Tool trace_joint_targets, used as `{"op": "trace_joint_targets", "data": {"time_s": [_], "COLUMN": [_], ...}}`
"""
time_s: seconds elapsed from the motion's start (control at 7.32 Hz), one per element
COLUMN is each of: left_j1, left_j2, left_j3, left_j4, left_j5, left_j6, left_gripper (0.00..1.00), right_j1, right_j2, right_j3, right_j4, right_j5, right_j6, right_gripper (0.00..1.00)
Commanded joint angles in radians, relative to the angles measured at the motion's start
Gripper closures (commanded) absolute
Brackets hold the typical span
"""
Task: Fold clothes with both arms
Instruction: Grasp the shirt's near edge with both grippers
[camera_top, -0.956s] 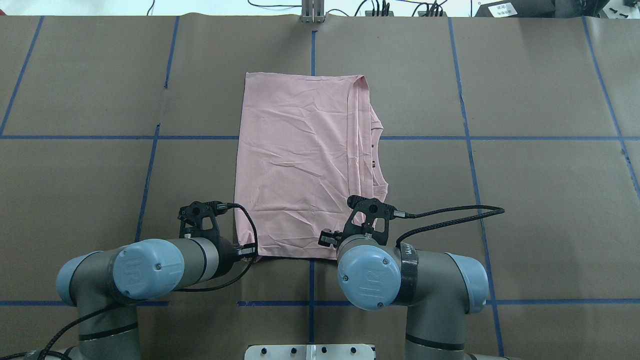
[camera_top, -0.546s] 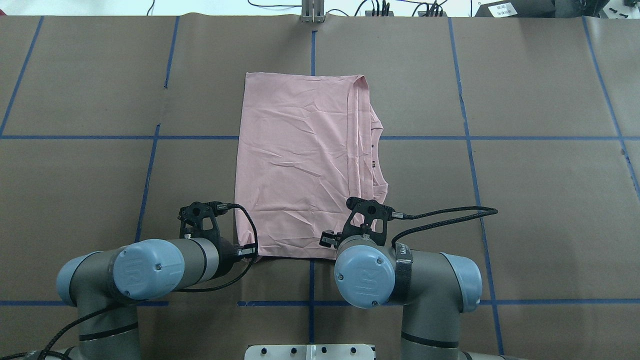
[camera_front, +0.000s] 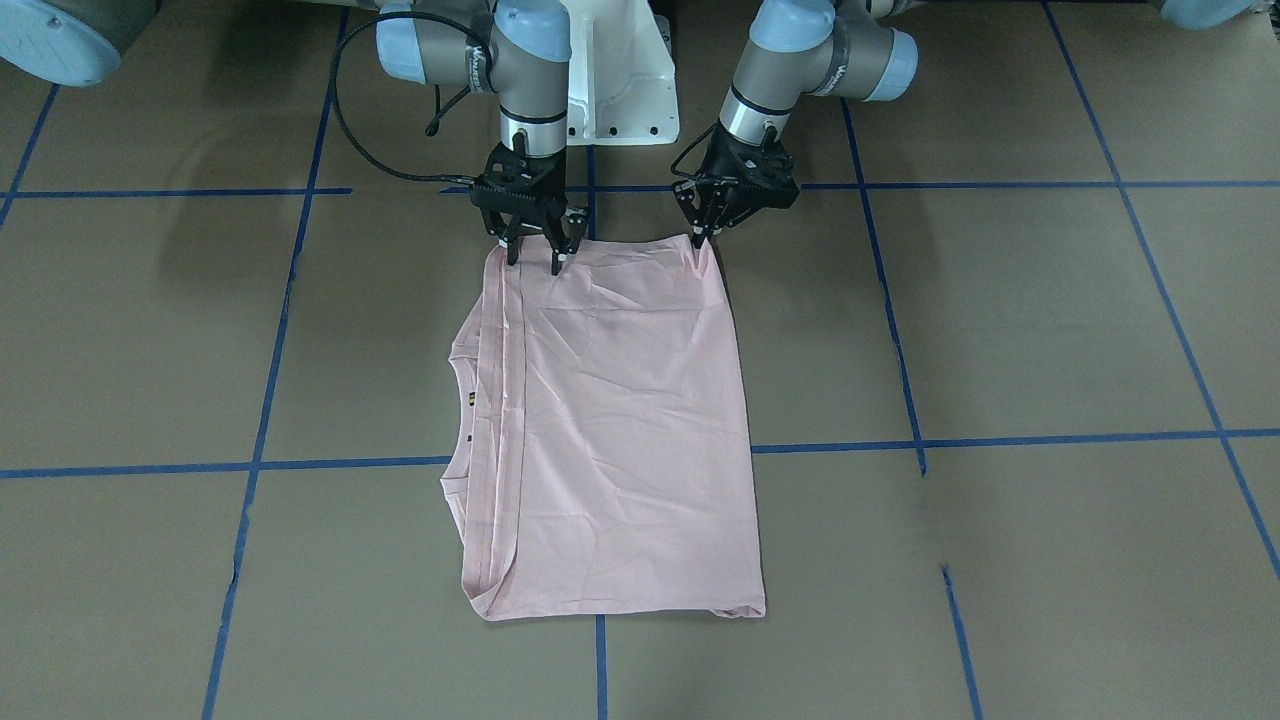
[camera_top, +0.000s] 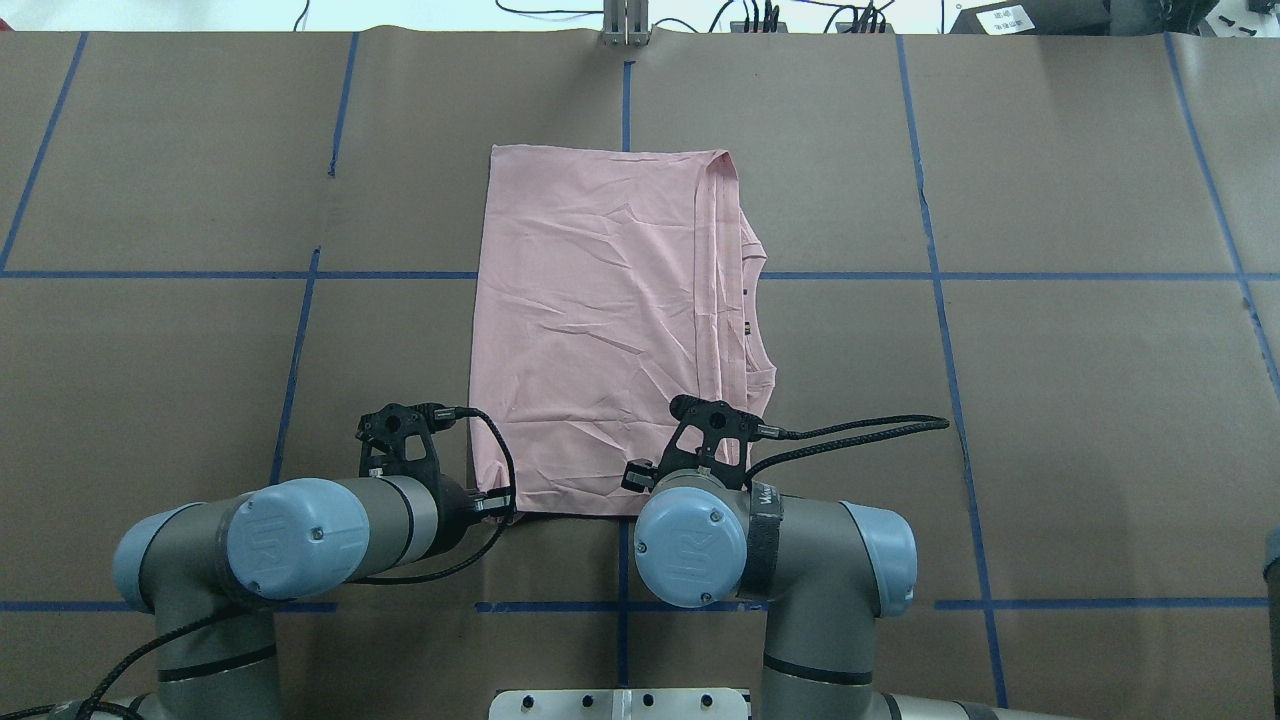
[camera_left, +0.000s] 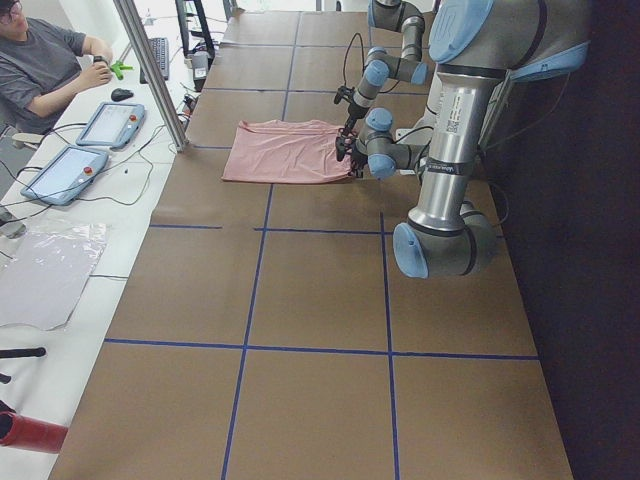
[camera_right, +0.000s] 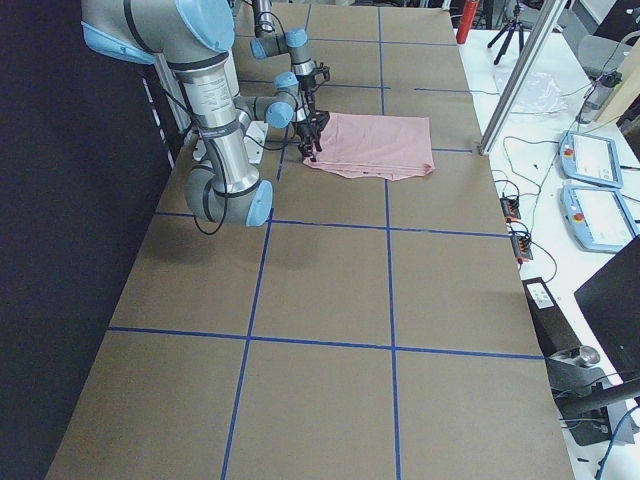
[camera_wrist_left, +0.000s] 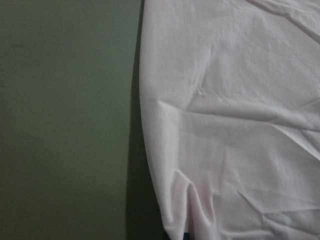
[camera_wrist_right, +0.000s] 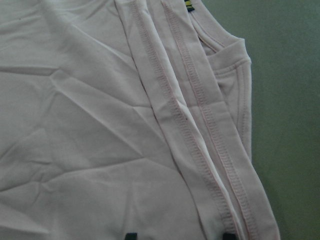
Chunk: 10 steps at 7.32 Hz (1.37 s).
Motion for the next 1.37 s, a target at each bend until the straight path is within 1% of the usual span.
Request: {"op": "trace_joint_targets", "data": {"time_s": [0.0, 0.27, 0.68, 1.23], "left_j1": [0.000, 0.000, 0.002, 0.002], "left_j2": [-0.003, -0.003, -0.010, -0.009], "left_j3": [0.003, 0.004, 0.013, 0.013], "left_j4": [0.000, 0.000, -0.002, -0.002], "left_j5": [0.000, -0.002, 0.000, 0.000], "left_j6": [0.001, 0.003, 0.003, 0.003], "left_gripper": [1.00, 1.00, 1.00, 1.00], "right_j1": [0.002, 0.003, 0.005, -0.005], "right_j2": [-0.003, -0.011, -0.041, -0.049], "right_j3": [-0.004, 0.006, 0.061, 0.055], "right_j4": [-0.001, -0.001, -0.004, -0.002], "right_j5": [0.000, 0.002, 0.002, 0.000], "right_j6": [0.000, 0.000, 0.000, 0.000], "right_gripper": [0.35, 0.35, 0.35, 0.35]}}
